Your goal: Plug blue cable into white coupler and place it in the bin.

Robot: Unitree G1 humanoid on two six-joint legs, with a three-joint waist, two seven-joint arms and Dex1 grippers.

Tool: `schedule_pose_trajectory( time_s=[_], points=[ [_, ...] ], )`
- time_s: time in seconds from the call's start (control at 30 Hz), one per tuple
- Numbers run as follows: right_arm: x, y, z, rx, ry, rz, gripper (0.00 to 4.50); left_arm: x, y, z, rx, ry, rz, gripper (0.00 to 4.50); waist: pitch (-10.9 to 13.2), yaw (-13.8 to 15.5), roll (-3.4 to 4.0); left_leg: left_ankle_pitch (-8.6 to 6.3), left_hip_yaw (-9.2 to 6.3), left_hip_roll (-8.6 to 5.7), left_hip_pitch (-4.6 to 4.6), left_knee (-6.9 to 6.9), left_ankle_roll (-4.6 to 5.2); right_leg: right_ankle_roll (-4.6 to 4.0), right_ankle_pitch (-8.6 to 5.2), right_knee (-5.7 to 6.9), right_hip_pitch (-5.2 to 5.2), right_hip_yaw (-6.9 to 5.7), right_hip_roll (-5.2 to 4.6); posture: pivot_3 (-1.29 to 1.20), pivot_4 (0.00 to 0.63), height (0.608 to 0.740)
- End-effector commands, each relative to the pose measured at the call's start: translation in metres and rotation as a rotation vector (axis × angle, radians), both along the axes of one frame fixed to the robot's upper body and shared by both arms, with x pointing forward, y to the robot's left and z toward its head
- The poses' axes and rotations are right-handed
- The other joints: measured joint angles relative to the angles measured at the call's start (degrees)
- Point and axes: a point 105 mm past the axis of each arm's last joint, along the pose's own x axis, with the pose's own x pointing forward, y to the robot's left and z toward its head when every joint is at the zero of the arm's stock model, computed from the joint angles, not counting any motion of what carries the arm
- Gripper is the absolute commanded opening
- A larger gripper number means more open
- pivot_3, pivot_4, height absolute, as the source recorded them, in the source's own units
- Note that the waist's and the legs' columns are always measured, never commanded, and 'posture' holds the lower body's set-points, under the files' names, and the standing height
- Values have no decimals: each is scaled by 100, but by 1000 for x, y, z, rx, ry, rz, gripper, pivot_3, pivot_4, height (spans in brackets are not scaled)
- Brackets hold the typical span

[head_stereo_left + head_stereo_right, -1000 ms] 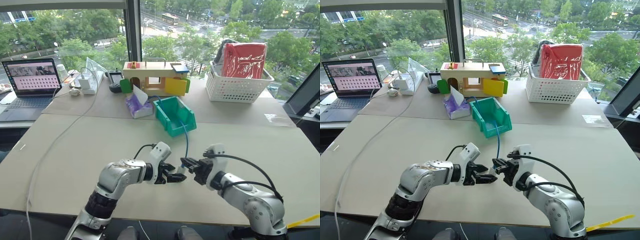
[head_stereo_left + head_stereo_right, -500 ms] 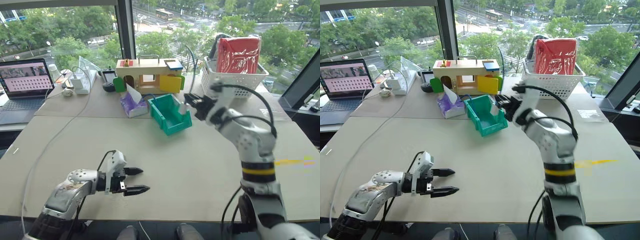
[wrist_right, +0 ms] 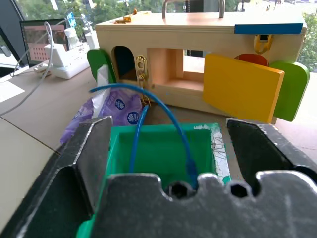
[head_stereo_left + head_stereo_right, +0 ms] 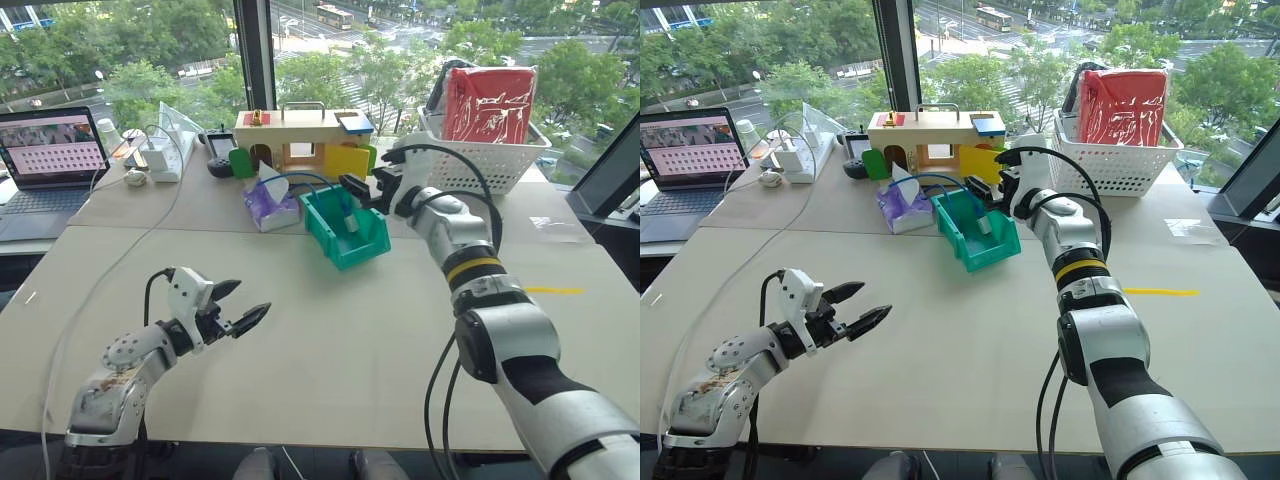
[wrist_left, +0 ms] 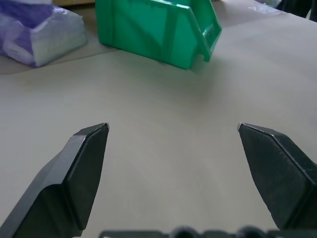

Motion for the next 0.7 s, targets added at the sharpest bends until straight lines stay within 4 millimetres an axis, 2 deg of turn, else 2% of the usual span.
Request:
schedule_pose_trajectory(
  time_s=[0.03,0.1,0.17,0.27,0.33,0.43,0.53,0.63,0.7],
  points=[
    [-39,-8,37,34,-145,170,4443,12,4,18,12,-67,51,4500,1,13,0,0,-1,0,0,2,0,0,0,2,0,0,0,0,150,716],
    [-77,-22,23,-9,-152,241,4443,19,4,20,23,-69,52,4500,-2,157,-4,0,-20,1,-1,2,0,0,0,1,11,-20,0,0,150,716],
    [-105,-38,4,-70,-138,218,4443,24,5,22,43,-79,52,4500,-2,194,-4,-2,-32,0,-2,1,0,1,-1,-2,19,-35,-1,0,150,716],
    [-137,-64,-19,-80,-89,125,4443,35,9,23,62,-96,105,4500,0,195,-2,-3,-28,-4,-9,3,-1,1,-1,-9,14,-32,-4,0,150,716],
    [-152,-84,-37,-73,-64,16,4443,40,4,21,60,-100,85,4500,0,142,-3,-2,-23,-6,-7,10,-2,2,-1,-4,12,-23,-3,0,150,716],
    [-167,-106,-62,-74,-37,-144,4443,46,-4,18,64,-114,67,4500,-1,147,-12,9,-29,-7,17,11,-1,1,0,4,29,-22,4,0,150,716],
    [-167,-127,-79,-133,-38,-319,4443,48,-13,13,71,-119,31,4500,1,73,-14,13,-11,-4,57,12,-5,7,-4,4,52,-5,8,0,150,716],
    [-169,-130,-93,-241,-45,-360,4443,49,-20,9,46,-111,19,4500,1,50,-15,29,-8,-7,68,12,-7,43,-10,3,62,2,7,0,150,716],
    [-168,-133,-95,-208,-41,-381,4443,49,-21,6,51,-97,0,4500,2,43,-15,30,-7,-7,94,12,-7,46,-11,0,92,4,7,0,150,716]
  ],
)
